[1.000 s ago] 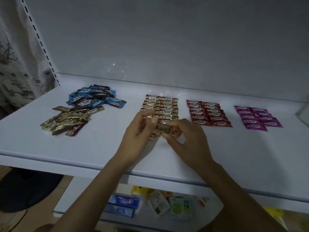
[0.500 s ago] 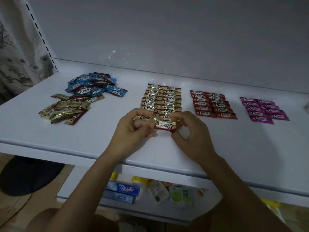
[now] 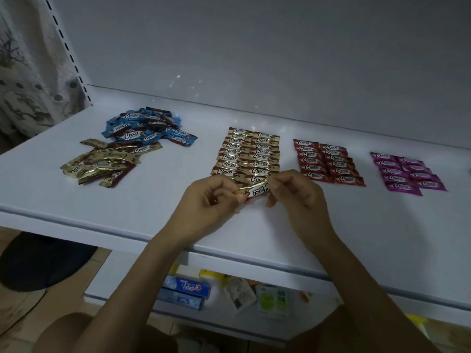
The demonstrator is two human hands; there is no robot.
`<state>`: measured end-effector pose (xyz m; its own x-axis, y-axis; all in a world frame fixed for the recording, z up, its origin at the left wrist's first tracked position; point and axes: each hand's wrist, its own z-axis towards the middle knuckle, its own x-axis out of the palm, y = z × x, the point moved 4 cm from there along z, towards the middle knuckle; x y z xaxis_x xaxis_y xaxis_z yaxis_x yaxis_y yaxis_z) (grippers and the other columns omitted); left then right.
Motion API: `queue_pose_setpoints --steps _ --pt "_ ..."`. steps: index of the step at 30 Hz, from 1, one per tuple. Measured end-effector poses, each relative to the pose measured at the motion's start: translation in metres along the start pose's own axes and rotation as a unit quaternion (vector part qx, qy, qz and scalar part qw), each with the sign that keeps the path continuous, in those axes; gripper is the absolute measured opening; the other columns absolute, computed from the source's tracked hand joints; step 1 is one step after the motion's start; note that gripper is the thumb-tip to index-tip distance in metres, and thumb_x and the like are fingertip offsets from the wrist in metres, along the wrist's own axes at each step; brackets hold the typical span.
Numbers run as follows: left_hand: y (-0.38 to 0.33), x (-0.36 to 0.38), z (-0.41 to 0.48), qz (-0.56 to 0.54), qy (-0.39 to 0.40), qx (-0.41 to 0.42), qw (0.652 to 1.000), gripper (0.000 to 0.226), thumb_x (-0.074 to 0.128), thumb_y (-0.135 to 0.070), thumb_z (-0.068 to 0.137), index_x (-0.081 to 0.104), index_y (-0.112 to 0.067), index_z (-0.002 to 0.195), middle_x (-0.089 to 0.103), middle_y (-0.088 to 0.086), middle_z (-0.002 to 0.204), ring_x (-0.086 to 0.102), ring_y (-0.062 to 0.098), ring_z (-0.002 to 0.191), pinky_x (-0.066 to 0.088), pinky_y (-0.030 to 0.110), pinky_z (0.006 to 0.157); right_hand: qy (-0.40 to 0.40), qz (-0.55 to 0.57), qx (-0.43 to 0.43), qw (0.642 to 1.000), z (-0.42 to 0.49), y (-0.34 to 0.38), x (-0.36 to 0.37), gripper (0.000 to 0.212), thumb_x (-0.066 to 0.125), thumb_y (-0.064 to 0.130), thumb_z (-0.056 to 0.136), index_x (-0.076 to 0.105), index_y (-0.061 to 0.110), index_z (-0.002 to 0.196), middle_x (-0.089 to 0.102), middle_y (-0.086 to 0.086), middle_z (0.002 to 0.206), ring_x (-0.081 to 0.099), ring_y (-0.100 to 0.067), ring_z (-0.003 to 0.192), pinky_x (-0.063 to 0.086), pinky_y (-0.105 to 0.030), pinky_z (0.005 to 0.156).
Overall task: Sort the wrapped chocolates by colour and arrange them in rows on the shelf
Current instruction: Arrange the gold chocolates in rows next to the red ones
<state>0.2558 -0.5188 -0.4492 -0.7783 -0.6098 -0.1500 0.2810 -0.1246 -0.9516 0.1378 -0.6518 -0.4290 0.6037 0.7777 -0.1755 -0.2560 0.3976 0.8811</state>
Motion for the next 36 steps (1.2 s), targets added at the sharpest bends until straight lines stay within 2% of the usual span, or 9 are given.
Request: queue_pose_setpoints --steps 4,9,12,15,20,24,28,33,36 --pt "-0.007 0.001 -0.001 -0.035 0.003 0.009 0.999 0.005 0.069 -0.003 0.084 0.067 0.002 0.084 0.068 0.021 0.078 0.061 0.021 0.067 0.049 0.019 0.062 0.030 0.023 0.024 0.999 -0.002 0.005 0.006 0.010 0.067 0.021 0.079 0.071 0.018 0.087 0.071 0.005 0.077 0.066 -0.009 0.073 0.051 -0.021 0.069" --pt "-0.005 -0.003 -0.002 0.050 -0.062 0.027 0.996 0.016 0.064 -0.013 0.086 0.070 -0.013 0.101 0.073 -0.001 0.099 0.067 0.017 0.094 0.055 0.032 0.083 -0.055 0.160 0.077 0.982 0.003 -0.002 -0.011 0.022 0.058 -0.011 0.085 0.061 0.011 0.086 0.066 0.004 0.069 0.061 -0.010 0.063 0.051 -0.022 0.062" --pt "-0.004 -0.003 -0.002 0.078 -0.092 0.025 0.992 0.026 0.064 -0.023 0.087 0.066 -0.023 0.112 0.070 -0.010 0.103 0.065 0.009 0.094 0.054 0.026 0.083 -0.028 0.013 0.039 0.999 -0.001 -0.004 -0.010 0.026 0.053 -0.004 0.090 0.063 0.019 0.094 0.060 0.011 0.067 0.053 -0.005 0.061 0.048 -0.019 0.058" --pt "-0.008 0.003 0.000 0.081 -0.056 0.017 0.995 0.036 0.067 -0.044 0.079 0.069 -0.026 0.110 0.071 -0.010 0.100 0.065 0.011 0.090 0.053 0.023 0.078 0.042 -0.131 -0.017 0.990 -0.006 -0.007 0.004 0.038 0.065 0.010 0.089 0.055 0.032 0.119 0.062 0.010 0.074 0.058 -0.005 0.068 0.049 -0.018 0.068" --pt "-0.005 0.006 0.001 0.025 -0.024 0.022 0.999 0.031 0.069 -0.039 0.076 0.075 -0.016 0.096 0.073 0.003 0.088 0.064 0.024 0.076 0.052 0.034 0.067 0.047 -0.140 -0.026 0.989 -0.005 -0.011 0.004 0.026 0.073 0.013 0.082 0.058 0.030 0.095 0.062 0.019 0.075 0.058 -0.004 0.071 0.044 -0.015 0.069" --pt "-0.003 0.002 0.001 0.026 -0.024 0.022 0.999 0.020 0.073 -0.029 0.084 0.073 -0.010 0.088 0.070 0.004 0.077 0.058 0.012 0.068 0.045 0.022 0.061 0.054 -0.177 -0.058 0.981 -0.006 -0.007 0.008 0.035 0.068 0.022 0.083 0.063 0.029 0.117 0.058 0.031 0.091 0.055 0.010 0.088 0.041 -0.007 0.077" --pt "-0.003 0.003 -0.001 0.025 -0.042 0.012 0.999 0.012 0.066 -0.018 0.083 0.072 -0.007 0.086 0.067 -0.005 0.068 0.053 -0.001 0.055 0.039 0.010 0.053 0.009 -0.249 -0.080 0.965 -0.008 -0.001 0.006 0.034 0.070 0.039 0.078 0.067 0.024 0.108 0.063 0.020 0.090 0.057 0.003 0.084 0.048 -0.021 0.076" --pt "-0.005 -0.001 -0.003 0.016 -0.050 0.014 0.999 0.024 0.067 -0.028 0.078 0.073 -0.009 0.089 0.073 0.009 0.082 0.067 0.022 0.076 0.053 0.026 0.067 -0.020 -0.398 -0.178 0.900 -0.013 0.000 0.012 0.032 0.062 0.042 0.079 0.071 0.017 0.097 0.069 0.006 0.090 0.055 -0.008 0.087 0.030 -0.023 0.079" --pt "-0.005 -0.001 -0.002 -0.006 -0.044 -0.002 0.999 0.021 0.067 -0.025 0.078 0.073 -0.009 0.090 0.074 0.006 0.084 0.068 0.019 0.081 0.054 0.021 0.071 -0.025 -0.411 -0.179 0.894 -0.013 0.001 0.013 0.031 0.062 0.041 0.079 0.071 0.017 0.097 0.070 0.005 0.092 0.056 -0.010 0.088 0.028 -0.024 0.079"
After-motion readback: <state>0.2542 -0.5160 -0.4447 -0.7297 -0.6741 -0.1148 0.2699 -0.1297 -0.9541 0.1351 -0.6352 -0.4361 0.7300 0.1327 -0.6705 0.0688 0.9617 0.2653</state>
